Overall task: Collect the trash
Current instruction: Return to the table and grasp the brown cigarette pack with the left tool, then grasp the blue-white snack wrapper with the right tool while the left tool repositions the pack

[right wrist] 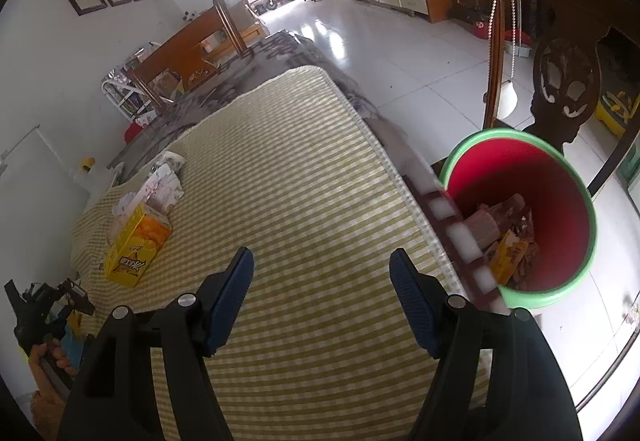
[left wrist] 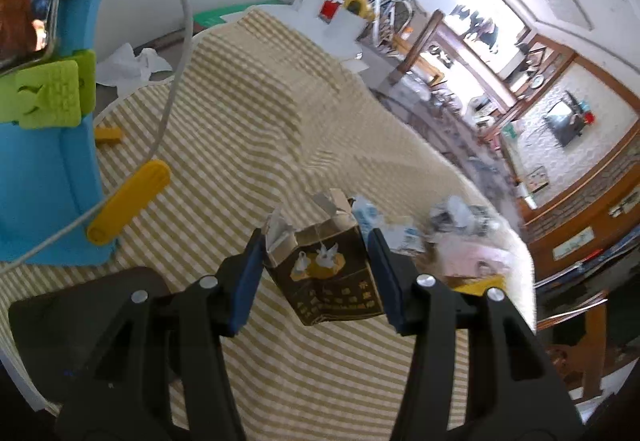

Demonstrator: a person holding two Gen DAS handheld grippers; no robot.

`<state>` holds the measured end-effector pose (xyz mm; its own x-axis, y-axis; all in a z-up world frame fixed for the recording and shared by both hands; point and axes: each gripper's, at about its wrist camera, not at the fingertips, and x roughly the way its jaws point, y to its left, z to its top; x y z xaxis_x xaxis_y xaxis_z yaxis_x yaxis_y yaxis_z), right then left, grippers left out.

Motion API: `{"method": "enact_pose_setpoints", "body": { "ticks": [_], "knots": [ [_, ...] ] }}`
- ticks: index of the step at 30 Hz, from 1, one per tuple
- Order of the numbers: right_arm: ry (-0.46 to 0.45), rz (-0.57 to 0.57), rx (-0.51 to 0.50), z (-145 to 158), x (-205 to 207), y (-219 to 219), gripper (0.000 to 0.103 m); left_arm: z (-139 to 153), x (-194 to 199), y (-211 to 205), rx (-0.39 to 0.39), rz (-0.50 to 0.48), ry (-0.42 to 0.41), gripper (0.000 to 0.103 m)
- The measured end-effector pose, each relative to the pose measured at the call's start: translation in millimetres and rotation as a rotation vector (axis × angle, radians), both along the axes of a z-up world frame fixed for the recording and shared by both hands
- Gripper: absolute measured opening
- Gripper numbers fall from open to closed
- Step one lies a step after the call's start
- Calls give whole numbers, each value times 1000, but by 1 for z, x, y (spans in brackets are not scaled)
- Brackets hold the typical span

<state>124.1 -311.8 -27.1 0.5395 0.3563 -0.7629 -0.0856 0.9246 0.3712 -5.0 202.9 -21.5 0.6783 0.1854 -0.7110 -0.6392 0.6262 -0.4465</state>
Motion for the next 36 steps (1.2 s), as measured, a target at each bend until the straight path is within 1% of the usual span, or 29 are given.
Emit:
{"method": "enact_pose_setpoints", "body": {
  "ticks": [1, 3, 4, 5, 6, 7, 9, 11, 12, 14, 15, 17, 20, 21, 23, 25, 27, 30, 31, 32, 33, 34, 36],
  "knots": [
    [8, 1, 12, -1, 1, 3, 69, 3, -4, -8, -8, -9, -15, 50],
    [51, 25, 82, -9, 6, 19, 69, 3, -11, -23, -18, -16, -28, 50],
    [65, 46, 88, -11, 9, 28, 69, 1, -15, -30, -20, -22, -28, 50],
    [70, 91, 83, -10, 12, 47, 69, -2, -18, -39, -14, -35, -17, 50],
    [60, 146, 70, -7, 14, 68, 69, -5, -21, -44, -7, -48, -4, 50],
    [47, 188, 61, -2, 15, 84, 69, -11, -25, -54, 15, -81, 31, 50],
    [12, 289, 47, 11, 17, 125, 69, -19, -33, -64, 41, -114, 75, 50],
    [-28, 402, 35, 26, 19, 175, 69, -28, -43, -74, 74, -153, 110, 51],
    [-44, 451, 22, 32, 19, 198, 69, -27, -46, -76, 91, -158, 97, 51],
    [-81, 561, -28, 43, 19, 254, 69, -24, -46, -81, 116, -187, 103, 51],
    [-94, 604, -47, 46, 19, 278, 72, -22, -44, -84, 137, -202, 107, 51],
    [-113, 693, -100, 47, 19, 326, 76, -23, -44, -88, 156, -217, 103, 51],
    [-119, 797, -205, 38, 18, 382, 77, -30, -43, -90, 126, -234, 87, 51],
    [-102, 844, -262, 28, 18, 405, 77, -32, -43, -91, 108, -243, 83, 51],
    [-83, 889, -332, 10, 20, 428, 77, -36, -40, -92, 80, -262, 80, 51],
    [-89, 920, -391, -7, 21, 448, 77, -39, -39, -95, 79, -277, 82, 51],
    [-97, 929, -439, -21, 22, 461, 77, -41, -39, -95, 79, -279, 80, 51],
    [-81, 953, -505, -39, 25, 479, 77, -46, -39, -91, 46, -273, 72, 51],
    [-77, 964, -543, -49, 26, 486, 77, -48, -39, -89, 33, -272, 68, 51],
    [-77, 971, -563, -53, 27, 489, 75, -48, -38, -88, 26, -273, 64, 51],
    [-78, 981, -583, -59, 27, 492, 67, -49, -38, -87, 18, -274, 59, 53],
    [-89, 984, -606, -63, 27, 494, 67, -50, -38, -86, 13, -274, 55, 54],
    [-109, 985, -609, -64, 26, 495, 61, -52, -38, -85, 6, -274, 51, 60]
  ]
}}
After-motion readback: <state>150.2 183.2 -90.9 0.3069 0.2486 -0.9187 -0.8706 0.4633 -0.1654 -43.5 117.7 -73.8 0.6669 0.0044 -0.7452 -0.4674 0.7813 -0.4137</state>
